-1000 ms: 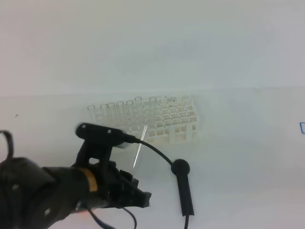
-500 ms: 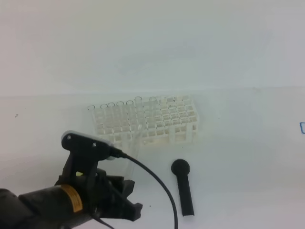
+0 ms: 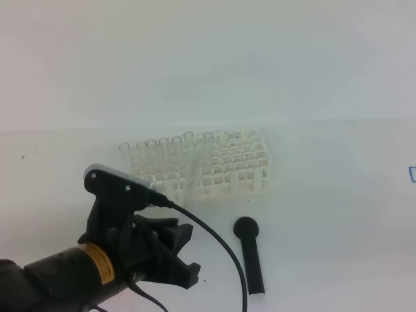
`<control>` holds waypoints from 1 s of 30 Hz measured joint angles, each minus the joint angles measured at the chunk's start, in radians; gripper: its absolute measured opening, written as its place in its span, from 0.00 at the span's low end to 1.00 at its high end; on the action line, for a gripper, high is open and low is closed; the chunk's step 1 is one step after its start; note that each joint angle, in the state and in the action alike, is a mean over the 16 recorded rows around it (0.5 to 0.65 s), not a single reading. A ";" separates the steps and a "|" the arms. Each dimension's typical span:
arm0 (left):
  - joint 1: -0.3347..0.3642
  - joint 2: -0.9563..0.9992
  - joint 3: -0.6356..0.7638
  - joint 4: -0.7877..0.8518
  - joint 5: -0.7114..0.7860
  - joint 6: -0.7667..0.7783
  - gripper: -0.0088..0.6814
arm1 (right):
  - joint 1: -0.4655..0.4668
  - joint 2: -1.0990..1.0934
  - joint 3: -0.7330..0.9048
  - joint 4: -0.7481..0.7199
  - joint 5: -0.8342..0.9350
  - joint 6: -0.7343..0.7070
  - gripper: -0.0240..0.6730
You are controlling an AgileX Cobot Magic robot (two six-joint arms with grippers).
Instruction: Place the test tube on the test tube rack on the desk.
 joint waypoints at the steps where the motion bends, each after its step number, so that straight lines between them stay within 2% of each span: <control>1: 0.000 0.000 0.000 0.004 -0.007 -0.001 0.17 | 0.000 0.000 0.000 0.001 0.000 0.000 0.03; 11: 0.000 0.000 0.000 0.025 -0.062 -0.017 0.17 | 0.000 0.000 0.000 0.003 0.007 0.000 0.03; 22: 0.000 0.000 0.000 0.027 -0.201 -0.061 0.17 | 0.000 0.000 0.000 0.004 0.017 -0.001 0.03; 30: 0.000 0.000 0.000 0.076 -0.252 -0.188 0.17 | 0.000 0.000 0.000 0.004 0.022 -0.002 0.03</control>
